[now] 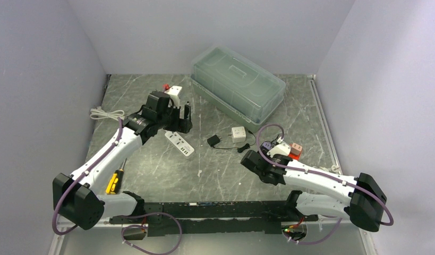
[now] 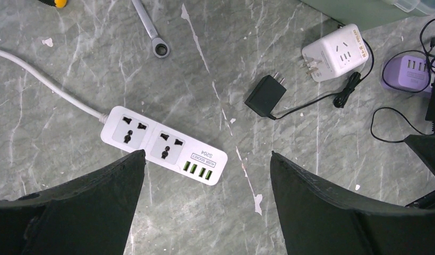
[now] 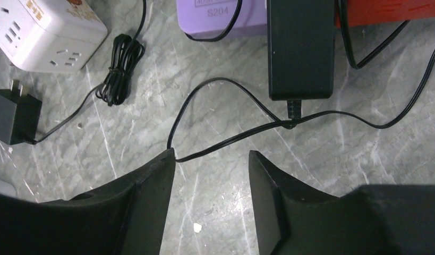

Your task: Pull the plug off the socket

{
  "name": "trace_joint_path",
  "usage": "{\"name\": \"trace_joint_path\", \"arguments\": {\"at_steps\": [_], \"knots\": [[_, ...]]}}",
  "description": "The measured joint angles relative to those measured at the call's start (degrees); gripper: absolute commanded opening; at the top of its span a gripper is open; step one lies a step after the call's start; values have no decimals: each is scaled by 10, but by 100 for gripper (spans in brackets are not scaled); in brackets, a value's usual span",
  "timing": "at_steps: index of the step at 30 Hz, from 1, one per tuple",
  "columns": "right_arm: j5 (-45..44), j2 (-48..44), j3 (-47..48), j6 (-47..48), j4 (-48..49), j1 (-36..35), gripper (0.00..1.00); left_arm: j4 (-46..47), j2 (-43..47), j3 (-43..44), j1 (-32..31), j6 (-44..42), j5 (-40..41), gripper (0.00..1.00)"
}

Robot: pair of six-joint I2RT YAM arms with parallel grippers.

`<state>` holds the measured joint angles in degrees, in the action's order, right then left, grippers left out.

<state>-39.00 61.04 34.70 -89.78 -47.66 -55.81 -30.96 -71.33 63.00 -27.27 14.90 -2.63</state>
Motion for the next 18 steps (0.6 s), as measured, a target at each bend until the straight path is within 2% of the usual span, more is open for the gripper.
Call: {"name": "trace_joint_path", "arguments": {"at_steps": [6, 11, 14, 18], "knots": [[-38, 6, 0, -5, 0, 0, 37, -1, -2, 0, 0, 0, 4, 90], [-58, 30, 7, 9, -6, 0, 10, -2, -2, 0, -1, 0, 10, 90], [-59, 35, 9, 30, -3, 0, 0, -2, -3, 0, -1, 0, 13, 90], [-56, 35, 11, 62, -3, 0, 0, -2, -6, 0, -1, 0, 15, 90]]}}
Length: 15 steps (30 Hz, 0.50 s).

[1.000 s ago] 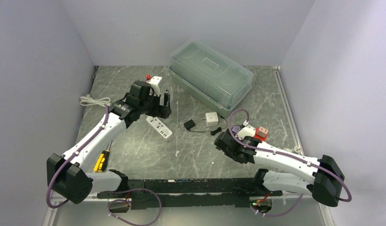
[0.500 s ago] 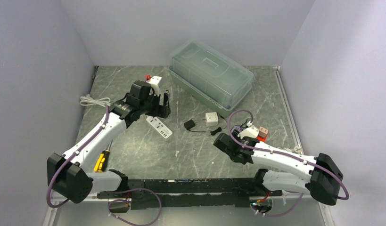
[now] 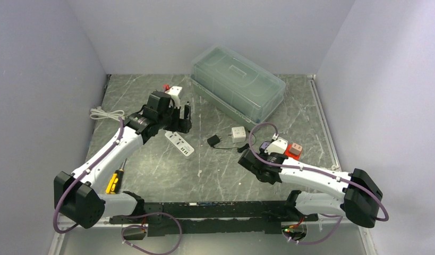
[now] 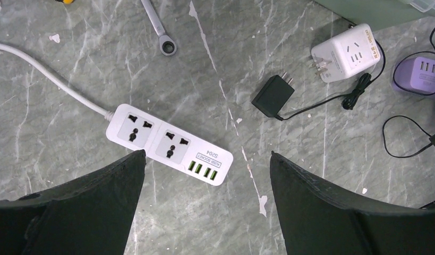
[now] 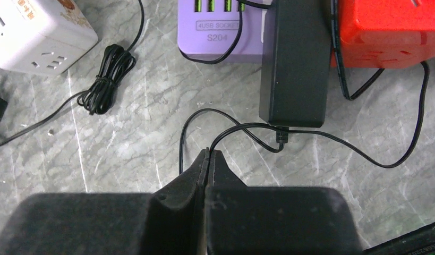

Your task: Pull the plug off the socket

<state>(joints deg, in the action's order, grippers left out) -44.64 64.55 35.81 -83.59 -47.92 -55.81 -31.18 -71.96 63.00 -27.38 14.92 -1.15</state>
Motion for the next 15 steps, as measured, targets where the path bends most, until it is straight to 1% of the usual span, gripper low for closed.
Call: {"name": "trace_joint_path", "arguments": {"at_steps": [5, 8, 15], "knots": [[23, -1, 2, 65, 17, -1, 0, 0, 0, 0, 0, 0, 1, 90], [60, -7, 2, 122, 45, -10, 0, 0, 0, 0, 0, 0, 10, 90], [167, -23, 2, 243, 171, -83, 0, -2, 0, 0, 0, 8, 40, 90]]}}
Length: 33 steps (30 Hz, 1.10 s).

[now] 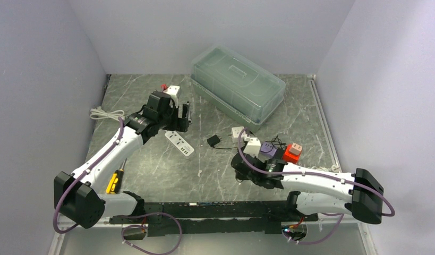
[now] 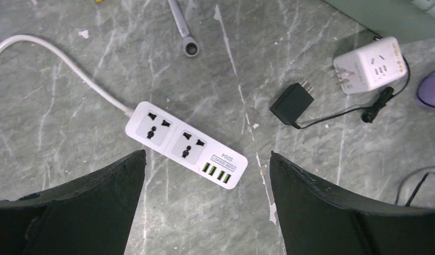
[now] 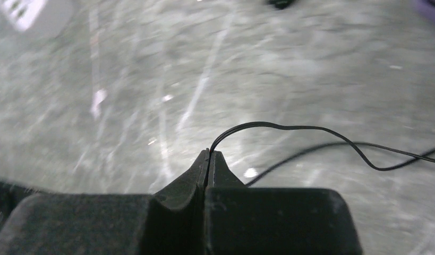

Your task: Pull the plug off the socket

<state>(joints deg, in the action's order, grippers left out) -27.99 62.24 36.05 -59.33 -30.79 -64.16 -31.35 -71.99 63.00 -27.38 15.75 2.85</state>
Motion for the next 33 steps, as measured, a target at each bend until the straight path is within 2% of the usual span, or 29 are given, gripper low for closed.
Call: {"name": "trace_joint_path", "arguments": {"at_steps": [4, 12, 25, 28, 33], "knots": [[47, 27, 10, 49, 77, -40, 0, -8, 0, 0, 0, 4, 32, 91], [66, 179, 113, 131, 174, -130, 0, -14, 2, 0, 13, 7, 83, 92], [143, 342, 293, 222, 327, -160, 0, -24, 29, 0, 131, 22, 90, 92], [165, 360, 301, 228, 344, -165, 18, -25, 30, 0, 144, 22, 91, 92], [181, 364, 303, 240, 350, -167, 63, -26, 31, 0, 149, 22, 95, 92]]}}
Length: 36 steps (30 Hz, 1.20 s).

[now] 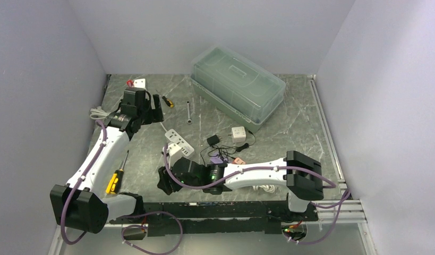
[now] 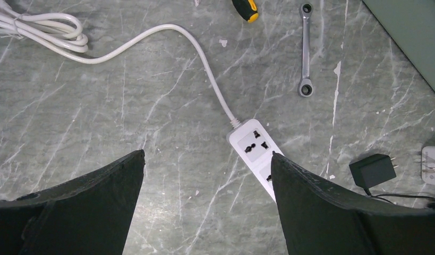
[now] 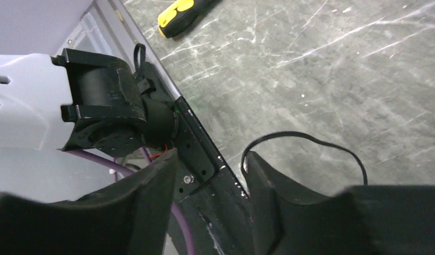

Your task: Pull the plug off the socket

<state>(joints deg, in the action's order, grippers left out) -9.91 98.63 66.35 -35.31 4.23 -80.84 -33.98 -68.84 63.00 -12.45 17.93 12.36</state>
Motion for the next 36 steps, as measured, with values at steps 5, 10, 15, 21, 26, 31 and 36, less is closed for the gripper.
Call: {"name": "trace_joint_path", "arguments": {"at_steps": [5, 10, 15, 21, 26, 31, 36], "knots": [[-26, -26, -1, 22, -27, 0, 89, -3, 0, 0, -2, 2, 0, 92], [-84, -107, -4, 37, -99, 8, 93, -9, 0, 0, -13, 4, -1, 93], [-139, -194, -18, 26, -186, 42, 98, -10, 0, 0, -35, 3, 0, 97], [-178, -252, -43, -35, -329, 112, 99, -10, 0, 0, -66, 2, 0, 97], [-204, -317, -83, -108, -458, 166, 100, -10, -10, 0, -80, 2, -1, 97], [-204, -377, -128, -162, -505, 180, 98, -10, -19, 0, -86, 2, -4, 97], [-194, -384, -159, -199, -519, 183, 94, -10, -21, 0, -89, 2, -5, 97]]}}
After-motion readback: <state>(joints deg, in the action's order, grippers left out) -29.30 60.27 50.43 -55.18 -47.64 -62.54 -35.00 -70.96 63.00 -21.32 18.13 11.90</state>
